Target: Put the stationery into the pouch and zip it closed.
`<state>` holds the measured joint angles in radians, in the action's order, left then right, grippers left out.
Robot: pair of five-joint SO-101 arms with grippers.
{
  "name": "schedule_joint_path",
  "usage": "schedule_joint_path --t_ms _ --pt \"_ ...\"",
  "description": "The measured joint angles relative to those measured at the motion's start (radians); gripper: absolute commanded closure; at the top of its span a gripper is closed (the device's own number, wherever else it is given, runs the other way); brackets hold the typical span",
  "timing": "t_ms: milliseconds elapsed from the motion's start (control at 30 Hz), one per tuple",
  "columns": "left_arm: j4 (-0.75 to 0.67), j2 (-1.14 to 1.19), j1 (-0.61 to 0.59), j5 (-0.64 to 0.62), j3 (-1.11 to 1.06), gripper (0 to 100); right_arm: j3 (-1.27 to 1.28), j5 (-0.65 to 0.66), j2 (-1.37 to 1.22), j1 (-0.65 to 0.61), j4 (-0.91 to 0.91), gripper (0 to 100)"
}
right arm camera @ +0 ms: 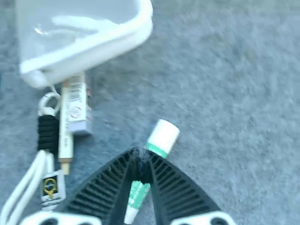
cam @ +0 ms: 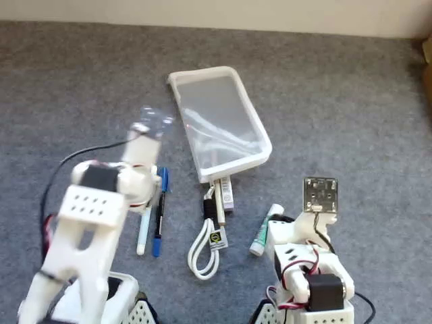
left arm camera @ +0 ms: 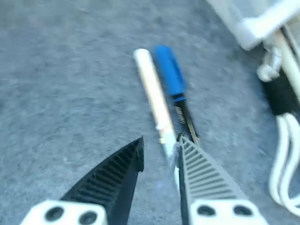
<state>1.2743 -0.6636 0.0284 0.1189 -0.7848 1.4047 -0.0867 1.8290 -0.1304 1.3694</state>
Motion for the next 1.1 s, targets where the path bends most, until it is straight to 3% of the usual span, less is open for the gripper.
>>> schedule_joint_path --t_ms 367,567,800,1100 --pt "-0.127 -0.221 -0.253 0.0 -0.253 88 -0.178 -0.002 0.0 -0.13 0.0 99.4" --pt "-0.19 -0.313 -0.344 0.0 -0.397 88 -0.293 -0.002 -0.218 -0.244 0.0 99.4" --pt "-0.25 -0.457 -0.37 0.0 -0.548 88 -0.419 -0.002 -0.537 -0.396 -0.002 99.2" --pt "-0.253 -0.666 -0.37 0.0 -0.641 88 -0.446 -0.002 -0.856 -0.551 -0.16 99.1"
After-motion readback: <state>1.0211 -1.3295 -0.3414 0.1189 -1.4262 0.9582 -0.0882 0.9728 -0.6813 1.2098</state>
